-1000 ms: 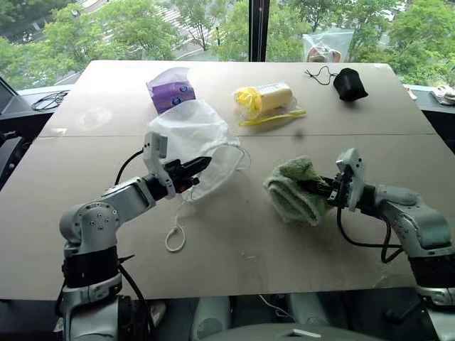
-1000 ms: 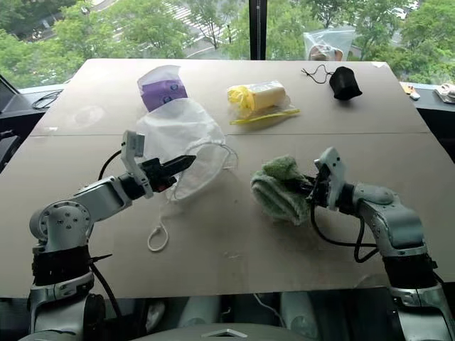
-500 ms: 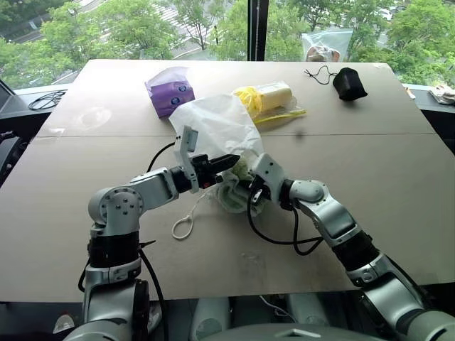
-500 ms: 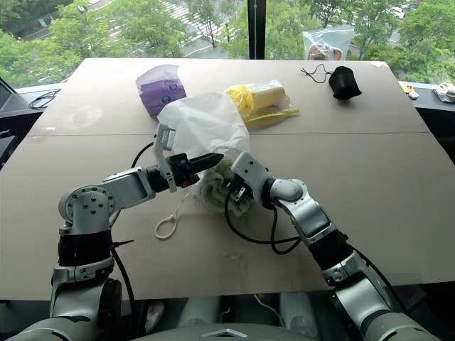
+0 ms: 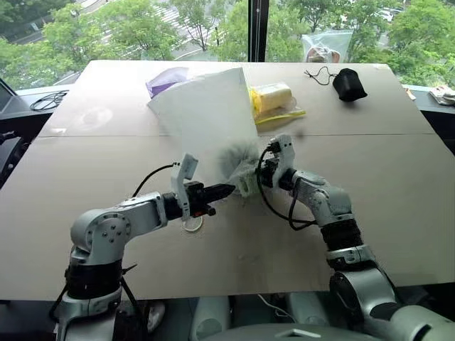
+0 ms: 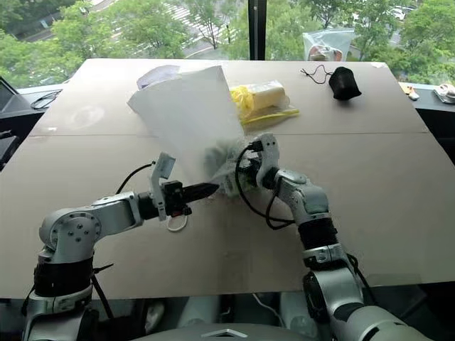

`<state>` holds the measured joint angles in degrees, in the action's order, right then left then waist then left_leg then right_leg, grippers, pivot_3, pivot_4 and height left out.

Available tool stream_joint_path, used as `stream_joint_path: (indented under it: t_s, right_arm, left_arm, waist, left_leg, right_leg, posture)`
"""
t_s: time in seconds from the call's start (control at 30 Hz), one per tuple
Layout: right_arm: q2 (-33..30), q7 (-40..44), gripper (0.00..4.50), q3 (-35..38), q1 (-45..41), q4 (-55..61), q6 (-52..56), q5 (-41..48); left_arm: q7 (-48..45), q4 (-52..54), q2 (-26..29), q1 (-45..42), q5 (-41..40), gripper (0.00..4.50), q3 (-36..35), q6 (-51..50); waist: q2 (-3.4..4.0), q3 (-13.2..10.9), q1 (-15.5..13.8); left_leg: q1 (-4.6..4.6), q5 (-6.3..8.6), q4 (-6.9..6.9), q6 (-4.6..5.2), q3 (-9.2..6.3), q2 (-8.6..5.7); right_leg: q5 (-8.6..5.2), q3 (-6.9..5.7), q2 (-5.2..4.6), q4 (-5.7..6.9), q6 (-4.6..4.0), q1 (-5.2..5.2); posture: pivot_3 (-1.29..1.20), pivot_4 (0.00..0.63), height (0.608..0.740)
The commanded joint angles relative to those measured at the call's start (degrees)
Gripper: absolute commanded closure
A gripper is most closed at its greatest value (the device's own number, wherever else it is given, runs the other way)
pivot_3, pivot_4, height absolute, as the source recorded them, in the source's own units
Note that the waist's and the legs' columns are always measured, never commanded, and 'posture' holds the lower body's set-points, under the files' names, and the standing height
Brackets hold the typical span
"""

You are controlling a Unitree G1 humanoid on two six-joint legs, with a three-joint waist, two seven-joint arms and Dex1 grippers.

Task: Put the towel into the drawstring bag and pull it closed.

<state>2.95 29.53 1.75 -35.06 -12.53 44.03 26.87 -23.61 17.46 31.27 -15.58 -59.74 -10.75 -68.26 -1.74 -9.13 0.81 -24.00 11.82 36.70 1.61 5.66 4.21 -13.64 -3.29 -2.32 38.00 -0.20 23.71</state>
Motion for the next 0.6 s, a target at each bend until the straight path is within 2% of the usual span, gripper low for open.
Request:
stream_joint_path:
  t_s: [0.03, 0.2, 0.23, 0.3, 0.33, 0.37, 0.6]
  right_arm:
    - [1.27, 0.04, 4.50, 1.13, -0.47, 6.05, 4.36, 5.19]
    - [-0.07, -0.08, 4.50, -2.47, 2.73, 10.91, 5.25, 4.29]
    - [-0.63, -0.84, 3.48, -3.18, 3.36, 11.85, 5.17, 3.45]
    - [-1.98, -1.17, 2.80, -4.03, 4.71, 13.97, 4.86, 2.82]
    - [-2.45, -1.12, 2.17, -4.18, 5.20, 14.75, 4.88, 2.96]
    - [-4.11, -1.18, 1.78, -5.21, 5.82, 15.83, 4.43, 1.66]
    - [-12.16, -1.24, 1.78, -8.01, 9.82, 22.29, 4.99, -1.38]
  left_arm:
    - [1.62, 1.99, -2.51, -1.59, -2.61, 4.50, -0.82, -0.08]
    - [4.65, 0.69, -5.65, -4.20, -6.91, 4.50, -3.61, -0.16]
    - [5.20, 0.08, -5.87, -4.93, -7.74, 4.50, -4.30, -0.09]
    - [6.39, -1.20, -6.08, -6.14, -9.35, 4.50, -5.48, -0.38]
    - [6.90, -1.63, -6.09, -6.50, -9.98, 4.50, -5.79, -0.58]
    - [6.94, -2.09, -5.75, -6.71, -10.00, 4.50, -5.85, -0.62]
    - [3.66, -4.26, -2.05, -6.20, -6.65, 4.50, -4.98, 0.54]
  waist:
    - [0.00, 0.00, 0.00]
    - [0.00, 0.00, -0.02]
    - [0.00, 0.00, 0.00]
    - [-0.01, 0.00, 0.00]
    - [-0.01, 0.00, 0.00]
    - [-0.01, 0.00, 0.02]
    - [-0.02, -0.01, -0.01]
  left_leg:
    - [0.00, 0.00, -0.03, 0.00, 0.00, 0.00]
    - [0.00, 0.00, -0.12, 0.01, 0.00, -0.04]
    - [0.00, 0.00, -0.12, 0.01, 0.00, -0.03]
    - [-0.02, 0.00, -0.13, 0.01, 0.00, -0.04]
    - [-0.02, 0.00, -0.13, 0.01, 0.00, -0.04]
    - [-0.02, 0.00, -0.13, 0.01, 0.00, -0.05]
    - [-0.03, 0.00, -0.16, 0.01, 0.02, -0.07]
  right_leg:
    - [0.00, 0.00, -0.01, -0.02, 0.00, 0.00]
    - [-0.01, 0.00, 0.00, -0.06, 0.00, 0.01]
    - [-0.01, 0.00, 0.00, -0.07, 0.01, 0.01]
    - [-0.01, 0.00, 0.02, -0.07, 0.01, 0.02]
    - [-0.02, 0.00, 0.04, -0.08, 0.02, 0.03]
    - [-0.02, 0.00, 0.05, -0.08, 0.02, 0.03]
    - [-0.03, 0.00, 0.21, -0.12, 0.03, 0.05]
  posture:
    - [0.00, 0.150, 0.740]
    - [0.00, 0.150, 0.740]
    - [0.00, 0.150, 0.740]
    - [0.00, 0.150, 0.740]
    - [0.00, 0.150, 0.740]
    - [0.00, 0.150, 0.740]
    - [0.00, 0.150, 0.740]
